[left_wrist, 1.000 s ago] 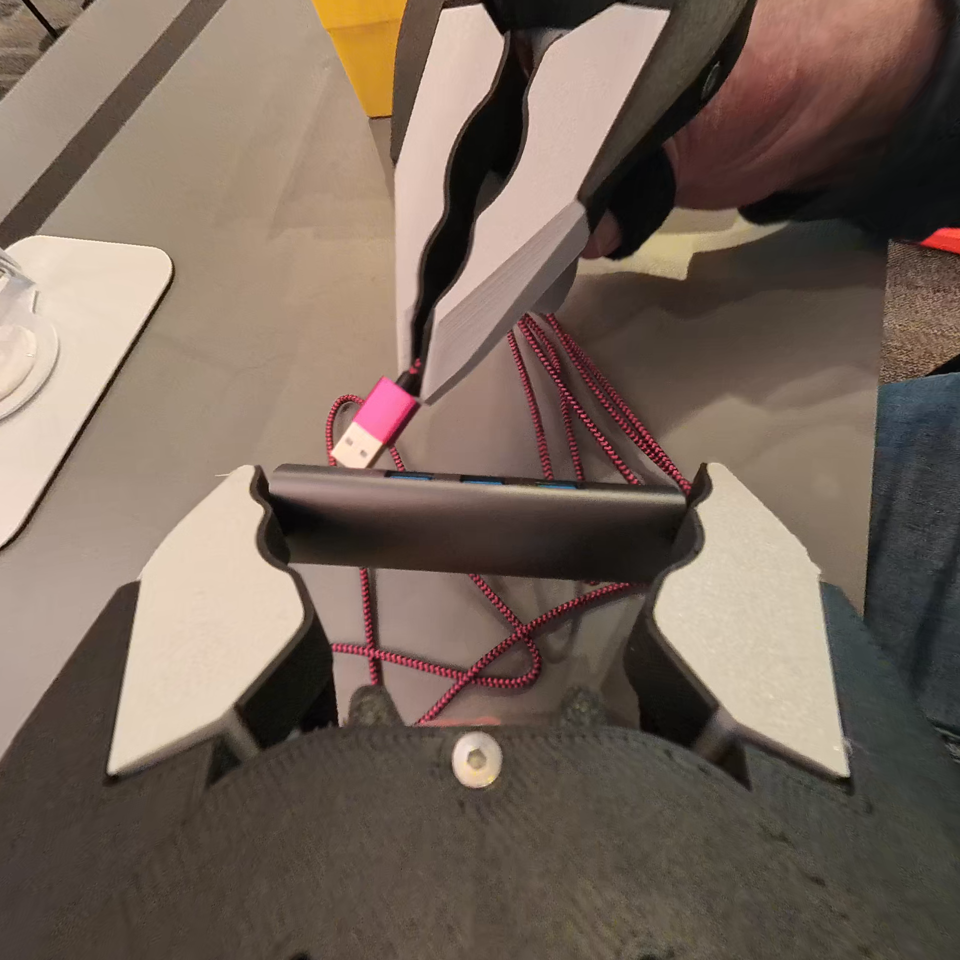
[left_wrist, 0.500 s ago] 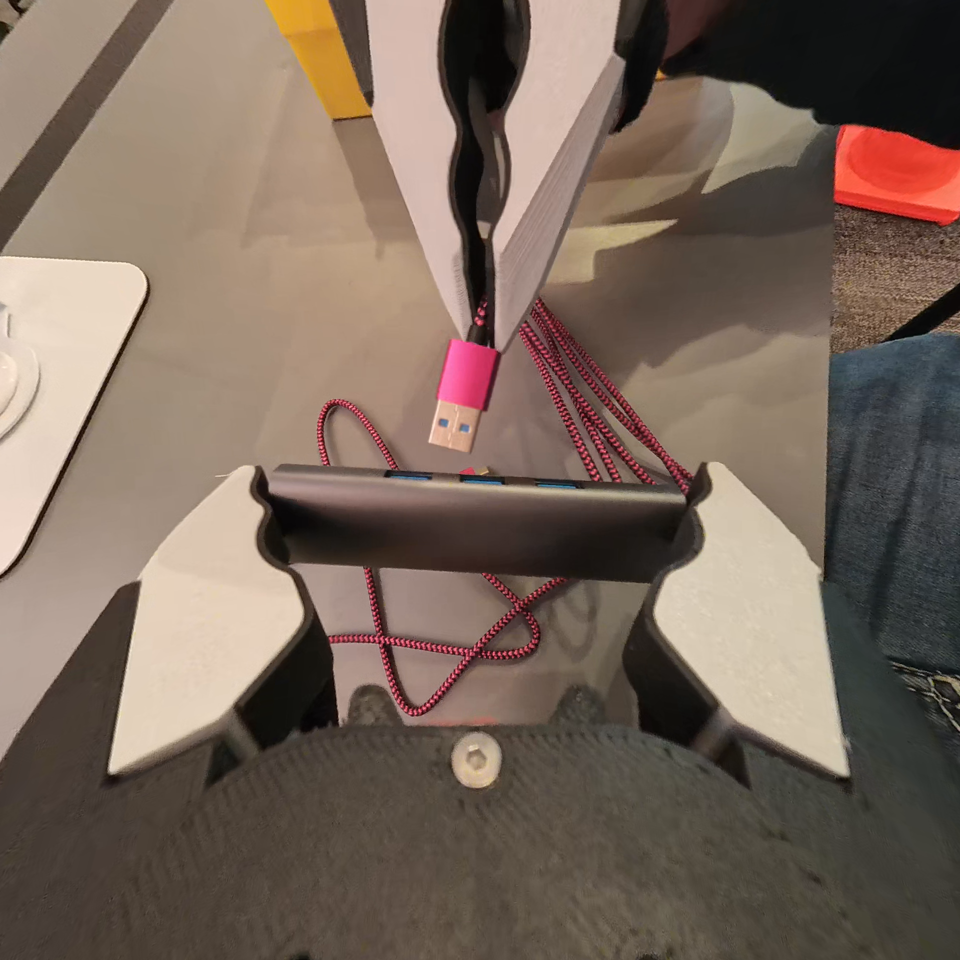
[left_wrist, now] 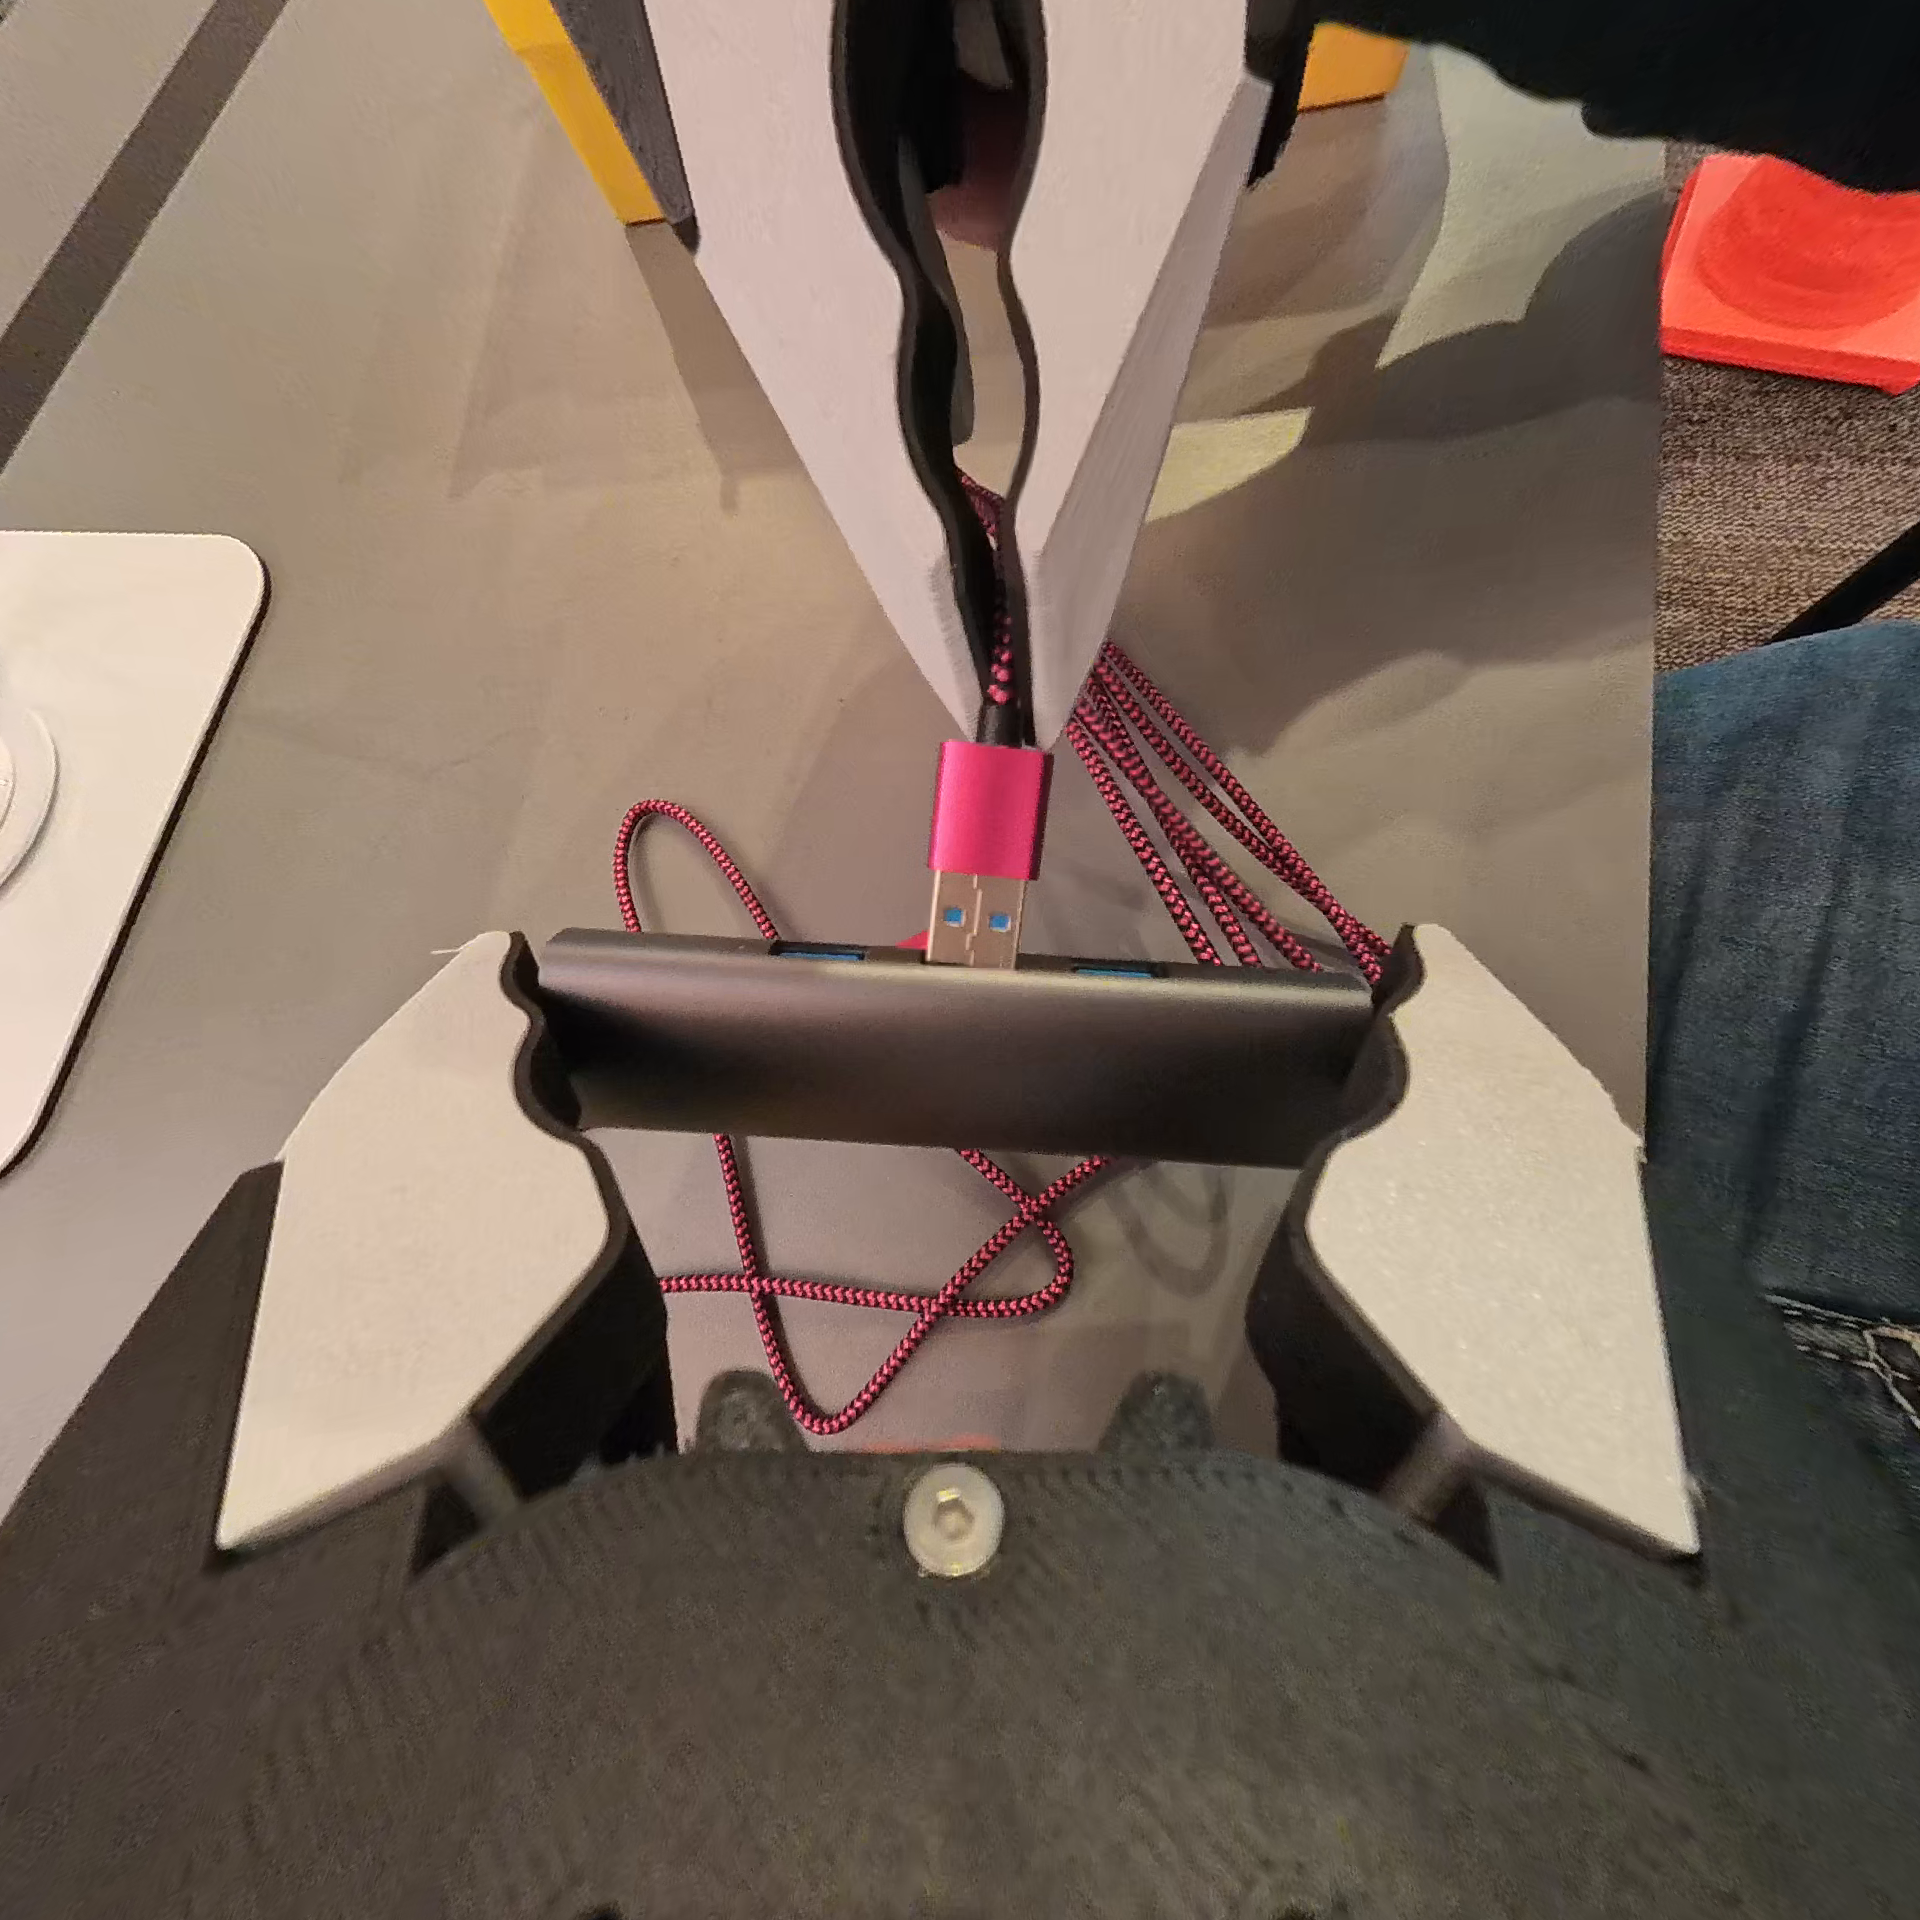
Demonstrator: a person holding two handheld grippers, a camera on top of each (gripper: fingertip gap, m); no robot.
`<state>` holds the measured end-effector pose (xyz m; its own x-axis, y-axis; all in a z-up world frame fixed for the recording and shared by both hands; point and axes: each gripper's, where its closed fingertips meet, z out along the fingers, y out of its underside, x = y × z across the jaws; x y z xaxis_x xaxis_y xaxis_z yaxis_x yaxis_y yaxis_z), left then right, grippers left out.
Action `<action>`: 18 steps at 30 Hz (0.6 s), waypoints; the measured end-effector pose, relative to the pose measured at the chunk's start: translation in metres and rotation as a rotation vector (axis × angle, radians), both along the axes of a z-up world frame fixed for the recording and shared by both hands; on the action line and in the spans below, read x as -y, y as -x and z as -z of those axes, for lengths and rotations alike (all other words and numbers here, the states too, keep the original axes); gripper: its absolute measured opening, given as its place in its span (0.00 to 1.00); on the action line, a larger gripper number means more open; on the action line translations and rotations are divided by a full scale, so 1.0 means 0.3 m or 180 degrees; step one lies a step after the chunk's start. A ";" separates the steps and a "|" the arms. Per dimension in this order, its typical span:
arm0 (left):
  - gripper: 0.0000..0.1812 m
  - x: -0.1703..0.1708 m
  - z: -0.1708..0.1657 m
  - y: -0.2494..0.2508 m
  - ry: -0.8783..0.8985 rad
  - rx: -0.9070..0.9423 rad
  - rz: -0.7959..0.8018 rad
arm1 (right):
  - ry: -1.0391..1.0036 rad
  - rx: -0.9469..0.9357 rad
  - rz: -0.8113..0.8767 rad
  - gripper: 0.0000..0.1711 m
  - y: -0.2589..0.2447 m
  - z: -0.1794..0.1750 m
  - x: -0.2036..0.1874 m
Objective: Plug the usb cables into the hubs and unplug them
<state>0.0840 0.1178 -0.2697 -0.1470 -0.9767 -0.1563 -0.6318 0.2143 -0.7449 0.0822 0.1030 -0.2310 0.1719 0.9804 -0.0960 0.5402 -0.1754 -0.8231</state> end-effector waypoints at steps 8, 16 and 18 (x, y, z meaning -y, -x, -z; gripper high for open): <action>0.78 0.010 0.000 -0.005 0.0012 -0.0028 0.0026 | 0.0019 0.0269 -0.0044 0.00 -0.005 0.010 0.005; 0.78 0.010 -0.017 -0.009 0.0007 0.0039 0.0013 | -0.0139 0.0179 -0.0038 0.00 -0.002 0.006 0.002; 0.78 0.007 -0.021 -0.013 0.0011 0.0081 -0.0017 | -0.0167 0.0110 0.0006 0.00 -0.002 0.005 -0.003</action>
